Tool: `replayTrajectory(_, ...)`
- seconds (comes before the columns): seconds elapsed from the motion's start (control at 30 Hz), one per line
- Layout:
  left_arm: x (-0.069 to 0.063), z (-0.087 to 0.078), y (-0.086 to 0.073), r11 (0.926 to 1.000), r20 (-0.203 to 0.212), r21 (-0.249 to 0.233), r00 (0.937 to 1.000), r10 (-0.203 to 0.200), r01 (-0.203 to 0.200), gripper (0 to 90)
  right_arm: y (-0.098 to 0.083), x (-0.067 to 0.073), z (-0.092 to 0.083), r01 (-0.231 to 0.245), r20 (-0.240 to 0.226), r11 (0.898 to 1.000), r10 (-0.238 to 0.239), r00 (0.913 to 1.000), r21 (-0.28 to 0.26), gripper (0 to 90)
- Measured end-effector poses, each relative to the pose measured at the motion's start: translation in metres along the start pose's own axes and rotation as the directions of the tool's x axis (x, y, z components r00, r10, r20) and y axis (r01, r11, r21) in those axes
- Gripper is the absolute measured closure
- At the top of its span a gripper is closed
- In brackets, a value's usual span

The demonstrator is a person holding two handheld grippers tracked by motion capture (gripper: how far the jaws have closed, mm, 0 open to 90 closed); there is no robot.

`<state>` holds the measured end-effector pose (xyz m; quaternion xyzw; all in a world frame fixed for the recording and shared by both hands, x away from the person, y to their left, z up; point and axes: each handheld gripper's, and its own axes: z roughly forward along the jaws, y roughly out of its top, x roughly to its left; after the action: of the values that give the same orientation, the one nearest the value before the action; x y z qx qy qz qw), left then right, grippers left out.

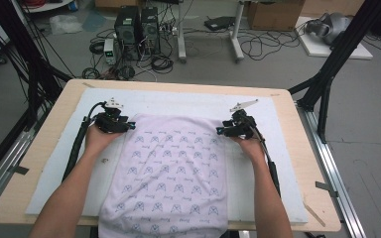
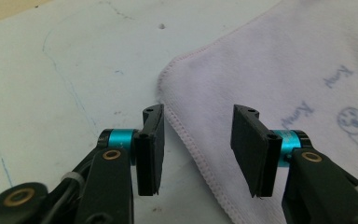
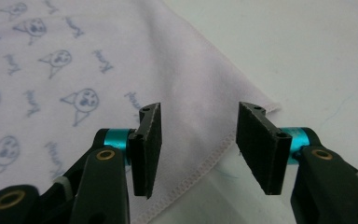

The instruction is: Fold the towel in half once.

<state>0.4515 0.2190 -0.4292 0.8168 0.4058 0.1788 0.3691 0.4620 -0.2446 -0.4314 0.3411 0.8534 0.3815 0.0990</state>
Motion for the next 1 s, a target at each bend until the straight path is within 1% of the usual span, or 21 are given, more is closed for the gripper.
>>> replayTrajectory(0.07,0.0,0.005,-0.002,0.9998,-0.008,0.022,1.0,-0.001,0.001,57.0,0.0,0.001,0.003,0.004,0.011,1.0,-0.004,0.9999,0.013,51.8)
replayTrajectory(0.1,-0.001,0.008,-0.003,0.9991,-0.009,0.042,0.9999,0.004,-0.003,61.4,-0.002,0.001,0.006,0.007,0.02,1.0,-0.008,0.9998,0.018,53.7)
replayTrajectory(0.13,-0.001,0.01,-0.004,0.9984,-0.01,0.056,0.9999,0.009,-0.008,61.4,-0.002,0.001,0.006,0.007,0.02,1.0,-0.008,0.9998,0.018,53.7)
replayTrajectory(0.17,0.0,0.009,-0.004,0.9989,0.006,0.048,1.0,-0.001,0.001,64.0,-0.002,0.001,0.008,0.0,0.023,1.0,-0.001,0.9997,0.026,55.1)
replayTrajectory(0.2,-0.001,0.01,-0.004,0.999,0.013,0.045,0.9999,-0.006,0.005,69.9,-0.003,0.001,0.01,0.003,0.03,1.0,-0.004,0.9995,0.029,57.6)
replayTrajectory(0.27,-0.003,0.01,-0.004,0.9987,0.017,0.05,0.9998,0.011,-0.012,75.8,-0.004,0.001,0.009,0.005,0.039,1.0,-0.006,0.9992,0.018,65.5)
replayTrajectory(0.3,-0.004,0.01,-0.004,0.9986,0.017,0.05,0.9997,0.018,-0.019,79.7,-0.004,0.001,0.008,0.013,0.037,1.0,-0.014,0.9992,0.021,76.9)
replayTrajectory(0.33,-0.004,0.009,-0.003,0.9981,0.021,0.053,0.9993,0.029,-0.031,79.7,-0.004,0.001,0.008,0.013,0.037,1.0,-0.014,0.9992,0.021,76.9)
replayTrajectory(0.4,-0.005,0.009,-0.003,0.998,0.026,0.057,0.9993,0.026,-0.027,85.8,-0.004,0.001,0.01,0.005,0.003,1.0,-0.005,1.0,0.024,84.7)
replayTrajectory(0.5,-0.004,0.005,-0.002,0.9982,0.025,0.054,0.9994,0.024,-0.026,86.4,-0.002,0.001,0.007,0.002,-0.006,1.0,-0.002,1.0,0.023,86.1)
replayTrajectory(0.53,-0.002,-0.001,0.0,0.9993,0.03,0.032,0.9994,0.018,-0.019,86.5,-0.001,0.002,0.005,0.003,-0.01,1.0,-0.003,0.9999,0.016,86.2)
replayTrajectory(0.6,-0.002,-0.01,0.003,0.9997,0.03,-0.007,0.9993,0.025,-0.025,86.5,0.002,0.004,-0.003,0.009,-0.014,1.0,-0.009,0.9999,-0.013,86.4)
replayTrajectory(0.63,-0.002,-0.01,0.003,0.9997,0.03,-0.007,0.9993,0.025,-0.025,86.5,0.004,0.005,-0.008,0.016,-0.013,0.999,-0.017,0.9998,-0.034,86.5)
replayTrajectory(0.67,-0.002,-0.015,0.005,0.9993,0.032,-0.028,0.9991,0.026,-0.025,86.5,0.004,0.005,-0.008,0.016,-0.013,0.999,-0.017,0.9998,-0.034,86.5)
replayTrajectory(0.7,-0.002,-0.021,0.007,0.9985,0.035,-0.046,0.9989,0.031,-0.029,86.4,0.007,0.006,-0.014,0.019,-0.015,0.998,-0.02,0.9997,-0.058,86.6)
replayTrajectory(0.73,-0.003,-0.027,0.008,0.9976,0.033,-0.057,0.9986,0.042,-0.04,86.4,0.011,0.009,-0.026,0.004,-0.044,0.994,-0.009,0.999,-0.108,86.6)
replayTrajectory(0.8,-0.005,-0.04,0.009,0.9953,0.044,-0.08,0.9973,0.059,-0.055,86.4,0.013,0.015,-0.037,0.017,-0.062,0.993,-0.025,0.9978,-0.117,86.7)
replayTrajectory(0.83,-0.006,-0.047,0.008,0.9934,0.049,-0.098,0.9967,0.064,-0.059,86.4,0.013,0.015,-0.037,0.017,-0.062,0.993,-0.025,0.9978,-0.117,86.7)
replayTrajectory(0.9,-0.012,-0.061,0.004,0.9892,0.066,-0.133,0.9953,0.072,-0.063,86.2,0.013,0.023,-0.047,0.021,-0.096,0.992,-0.033,0.9948,-0.125,86.5)
replayTrajectory(0.97,-0.021,-0.074,-0.004,0.9822,0.064,-0.159,0.9917,0.111,-0.099,86.2,0.011,0.036,-0.057,0.06,-0.091,0.99,-0.072,0.9932,-0.128,86.5)
replayTrajectory(1.0,-0.025,-0.081,-0.009,0.9796,0.071,-0.168,0.9898,0.124,-0.111,86.1,0.006,0.05,-0.065,0.09,-0.105,0.987,-0.105,0.989,-0.134,86.6)
